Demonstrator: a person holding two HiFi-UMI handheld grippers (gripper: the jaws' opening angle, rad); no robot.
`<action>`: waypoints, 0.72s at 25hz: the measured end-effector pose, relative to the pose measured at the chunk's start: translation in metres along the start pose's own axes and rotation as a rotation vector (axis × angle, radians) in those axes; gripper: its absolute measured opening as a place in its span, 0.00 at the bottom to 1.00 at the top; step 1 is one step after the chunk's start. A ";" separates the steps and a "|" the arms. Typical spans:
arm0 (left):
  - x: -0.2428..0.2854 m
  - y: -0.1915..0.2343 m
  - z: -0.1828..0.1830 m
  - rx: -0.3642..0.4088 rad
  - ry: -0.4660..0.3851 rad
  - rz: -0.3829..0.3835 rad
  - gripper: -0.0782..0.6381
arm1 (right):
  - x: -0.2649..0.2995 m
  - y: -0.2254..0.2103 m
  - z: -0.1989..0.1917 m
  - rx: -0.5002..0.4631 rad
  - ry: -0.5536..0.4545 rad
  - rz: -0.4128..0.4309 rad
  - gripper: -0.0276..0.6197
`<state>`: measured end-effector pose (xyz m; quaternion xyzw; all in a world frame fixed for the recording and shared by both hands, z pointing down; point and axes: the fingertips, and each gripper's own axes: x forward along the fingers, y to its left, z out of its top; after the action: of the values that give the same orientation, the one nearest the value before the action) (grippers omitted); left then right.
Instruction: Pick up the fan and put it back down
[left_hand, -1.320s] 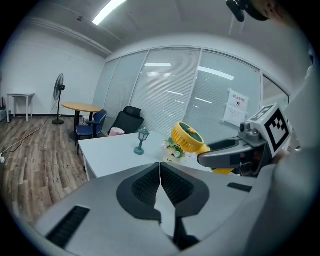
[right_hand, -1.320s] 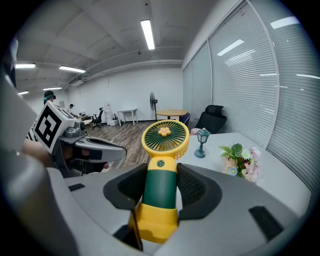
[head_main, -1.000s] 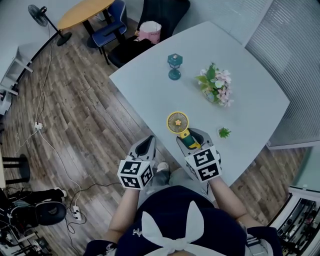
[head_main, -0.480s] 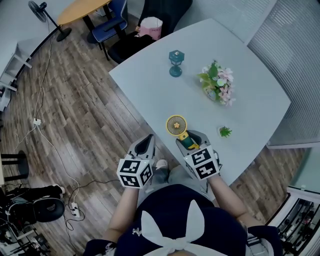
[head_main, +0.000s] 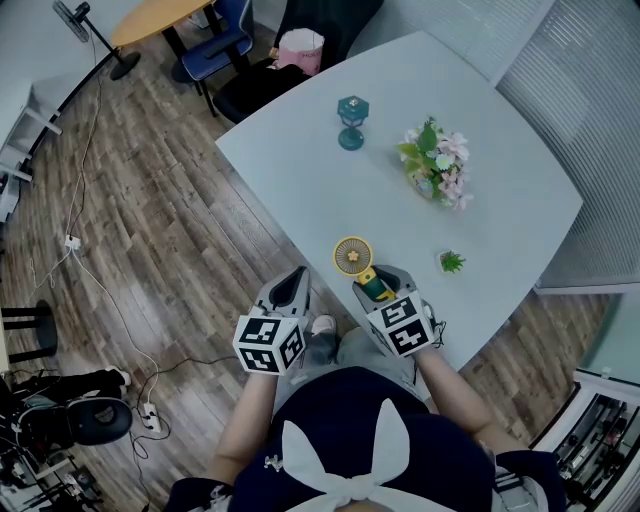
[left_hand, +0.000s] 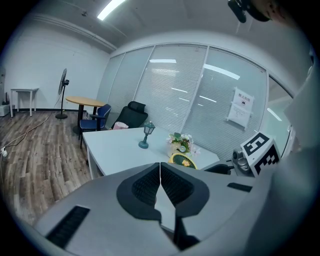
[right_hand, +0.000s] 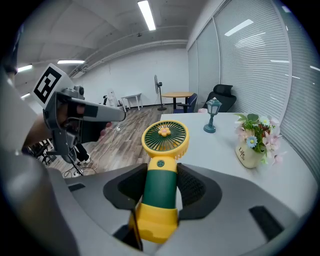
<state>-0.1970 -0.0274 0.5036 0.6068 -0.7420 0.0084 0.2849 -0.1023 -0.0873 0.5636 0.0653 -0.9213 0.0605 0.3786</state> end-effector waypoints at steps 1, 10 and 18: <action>0.001 0.000 -0.001 -0.001 0.001 0.000 0.14 | 0.002 0.000 -0.003 0.003 0.003 0.006 0.34; 0.005 0.001 -0.005 -0.008 0.014 -0.002 0.14 | 0.024 0.004 -0.020 -0.017 0.032 0.040 0.34; 0.006 0.005 -0.008 -0.015 0.022 0.002 0.14 | 0.041 0.009 -0.041 -0.022 0.082 0.073 0.34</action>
<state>-0.1989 -0.0287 0.5147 0.6037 -0.7396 0.0097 0.2974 -0.1047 -0.0754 0.6206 0.0250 -0.9074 0.0666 0.4142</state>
